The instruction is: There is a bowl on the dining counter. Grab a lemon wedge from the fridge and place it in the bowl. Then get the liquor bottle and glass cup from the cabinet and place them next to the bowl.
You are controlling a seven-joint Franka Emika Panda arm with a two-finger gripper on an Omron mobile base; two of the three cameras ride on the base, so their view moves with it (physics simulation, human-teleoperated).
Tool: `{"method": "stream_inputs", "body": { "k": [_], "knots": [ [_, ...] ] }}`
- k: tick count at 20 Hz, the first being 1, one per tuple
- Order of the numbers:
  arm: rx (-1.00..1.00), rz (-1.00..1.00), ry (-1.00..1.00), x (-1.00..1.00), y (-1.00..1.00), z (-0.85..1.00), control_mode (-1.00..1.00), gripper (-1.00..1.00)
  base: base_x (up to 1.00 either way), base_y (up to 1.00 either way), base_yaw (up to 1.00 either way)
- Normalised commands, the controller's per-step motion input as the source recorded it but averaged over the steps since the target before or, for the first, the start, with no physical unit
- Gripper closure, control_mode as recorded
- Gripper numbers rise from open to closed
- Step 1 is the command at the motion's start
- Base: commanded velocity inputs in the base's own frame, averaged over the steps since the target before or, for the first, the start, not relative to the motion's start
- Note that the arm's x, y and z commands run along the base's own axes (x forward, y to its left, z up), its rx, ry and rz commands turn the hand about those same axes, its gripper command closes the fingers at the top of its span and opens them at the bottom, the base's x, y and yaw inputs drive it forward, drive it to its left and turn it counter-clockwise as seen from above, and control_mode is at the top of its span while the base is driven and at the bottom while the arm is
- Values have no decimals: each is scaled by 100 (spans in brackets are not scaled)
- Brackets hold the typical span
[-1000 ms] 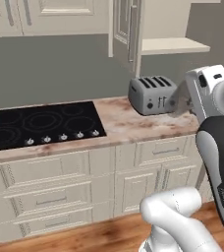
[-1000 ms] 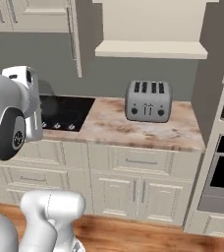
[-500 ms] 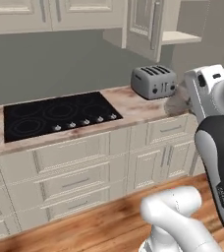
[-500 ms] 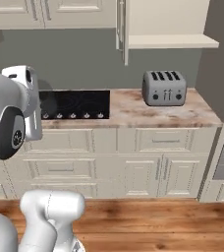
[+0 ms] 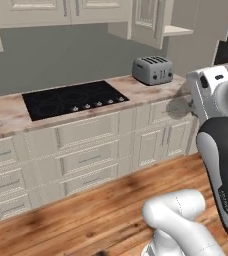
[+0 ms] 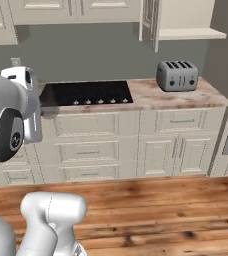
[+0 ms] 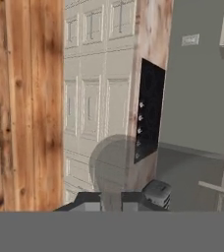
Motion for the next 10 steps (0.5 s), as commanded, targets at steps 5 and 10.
{"method": "stream_inputs", "body": {
  "k": [5,10],
  "knots": [
    [0,0,0,0,0,0,100,100,-100,35,-11],
    [0,0,0,0,0,0,100,100,-100,24,-9]
  ]
}}
